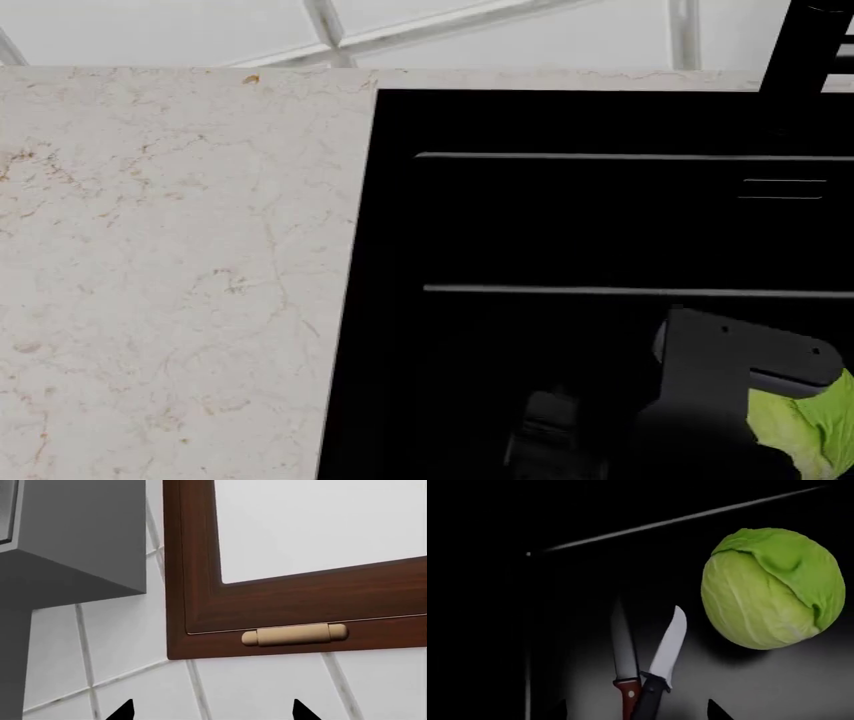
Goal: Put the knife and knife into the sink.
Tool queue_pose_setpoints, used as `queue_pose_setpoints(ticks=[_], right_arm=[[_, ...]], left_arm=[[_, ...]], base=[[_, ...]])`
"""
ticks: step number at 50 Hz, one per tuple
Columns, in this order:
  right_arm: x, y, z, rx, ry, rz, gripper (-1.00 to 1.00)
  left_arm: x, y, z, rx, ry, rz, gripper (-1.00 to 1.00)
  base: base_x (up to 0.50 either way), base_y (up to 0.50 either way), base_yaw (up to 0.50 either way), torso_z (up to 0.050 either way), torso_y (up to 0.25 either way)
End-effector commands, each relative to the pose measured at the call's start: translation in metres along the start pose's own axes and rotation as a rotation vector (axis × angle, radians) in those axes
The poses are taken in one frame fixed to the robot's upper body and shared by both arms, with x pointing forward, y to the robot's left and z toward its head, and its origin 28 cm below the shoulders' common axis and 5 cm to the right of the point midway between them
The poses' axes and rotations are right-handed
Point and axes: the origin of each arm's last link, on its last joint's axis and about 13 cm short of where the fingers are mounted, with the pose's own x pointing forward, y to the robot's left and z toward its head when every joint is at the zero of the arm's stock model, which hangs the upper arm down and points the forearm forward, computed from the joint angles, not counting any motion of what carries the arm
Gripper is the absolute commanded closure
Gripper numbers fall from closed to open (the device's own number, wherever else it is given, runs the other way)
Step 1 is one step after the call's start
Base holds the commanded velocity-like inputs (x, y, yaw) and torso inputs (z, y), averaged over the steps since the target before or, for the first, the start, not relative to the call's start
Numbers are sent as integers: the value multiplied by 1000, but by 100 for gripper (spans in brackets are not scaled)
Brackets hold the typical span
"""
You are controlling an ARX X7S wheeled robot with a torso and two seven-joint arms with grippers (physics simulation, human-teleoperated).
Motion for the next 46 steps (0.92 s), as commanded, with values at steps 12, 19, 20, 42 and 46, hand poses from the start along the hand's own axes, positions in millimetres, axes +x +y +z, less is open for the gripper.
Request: queue_pose_setpoints(ticks=[12, 19, 20, 42, 46], right_arm=[[-69, 3, 26, -20, -248, 11, -100], [-99, 4, 32, -47, -349, 13, -100], [-104, 5, 33, -48, -360, 16, -100], [-170, 6, 31, -89, -571, 23, -100], [-179, 6, 26, -89, -604, 31, -100]], left_arm=[[1, -2, 2, -4, -5, -7, -100], [1, -3, 3, -4, -6, -11, -100], [1, -4, 2, -6, -5, -12, -100], [-1, -3, 7, -15, -21, -18, -100], [-1, -3, 8, -16, -23, -19, -100]], base=[[0, 0, 0, 0, 0], [0, 0, 0, 0, 0], [0, 0, 0, 0, 0], [0, 0, 0, 0, 0], [0, 0, 0, 0, 0]])
